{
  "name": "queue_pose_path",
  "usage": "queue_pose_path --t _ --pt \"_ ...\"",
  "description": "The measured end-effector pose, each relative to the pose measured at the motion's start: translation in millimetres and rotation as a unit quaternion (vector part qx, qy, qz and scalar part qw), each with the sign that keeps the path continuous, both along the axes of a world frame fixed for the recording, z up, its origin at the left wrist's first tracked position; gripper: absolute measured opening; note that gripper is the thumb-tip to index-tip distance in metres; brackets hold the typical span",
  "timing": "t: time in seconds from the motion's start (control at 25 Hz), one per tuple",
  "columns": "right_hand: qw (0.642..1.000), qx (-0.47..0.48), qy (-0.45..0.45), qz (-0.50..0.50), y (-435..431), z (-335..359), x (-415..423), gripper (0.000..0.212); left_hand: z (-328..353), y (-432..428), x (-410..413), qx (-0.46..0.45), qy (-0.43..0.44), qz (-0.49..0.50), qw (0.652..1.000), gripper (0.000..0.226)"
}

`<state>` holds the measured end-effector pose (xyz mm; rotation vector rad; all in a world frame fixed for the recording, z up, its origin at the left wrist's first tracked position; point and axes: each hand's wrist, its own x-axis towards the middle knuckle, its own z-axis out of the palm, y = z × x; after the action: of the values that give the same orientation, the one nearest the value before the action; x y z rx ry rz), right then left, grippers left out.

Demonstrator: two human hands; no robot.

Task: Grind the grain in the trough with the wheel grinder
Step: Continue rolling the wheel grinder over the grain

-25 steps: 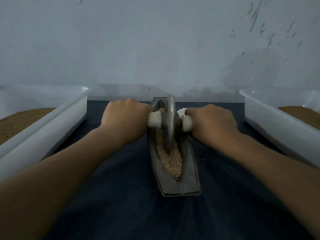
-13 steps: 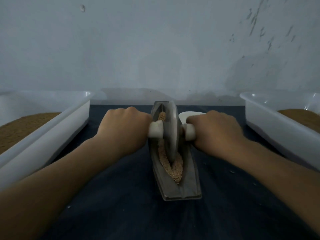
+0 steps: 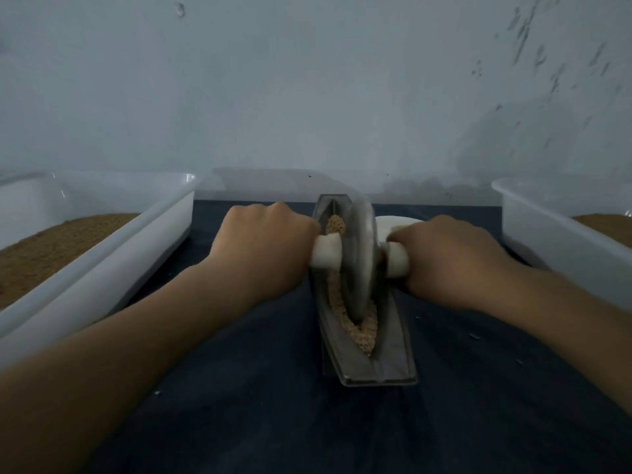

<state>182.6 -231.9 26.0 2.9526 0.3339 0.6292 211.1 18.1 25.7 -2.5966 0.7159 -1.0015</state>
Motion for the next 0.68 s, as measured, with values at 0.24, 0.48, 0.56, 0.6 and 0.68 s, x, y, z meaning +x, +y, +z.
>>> queue_pose_path --t 0.24,0.48,0.56,0.6,0.68 --pt "0.997 -0.062 -0.021 -0.047 35 26 64 0.018 0 -14 40 -0.115 0.128 0.116 0.978 0.010" --pt "0.999 -0.001 0.049 0.023 -5 1 8 0.024 -4 5 -4 -0.012 -0.037 -0.009 0.999 0.025" --pt "1.000 -0.013 -0.002 0.014 4 0 24 0.020 -5 -6 6 -0.005 -0.001 0.055 0.998 0.019" --pt "0.999 -0.010 -0.031 0.000 11 1 35 0.015 0 -13 15 -0.026 0.023 0.088 0.996 0.011" --pt "0.999 -0.003 -0.041 -0.034 22 6 53 0.013 12 -24 29 -0.046 0.072 0.127 0.988 0.013"
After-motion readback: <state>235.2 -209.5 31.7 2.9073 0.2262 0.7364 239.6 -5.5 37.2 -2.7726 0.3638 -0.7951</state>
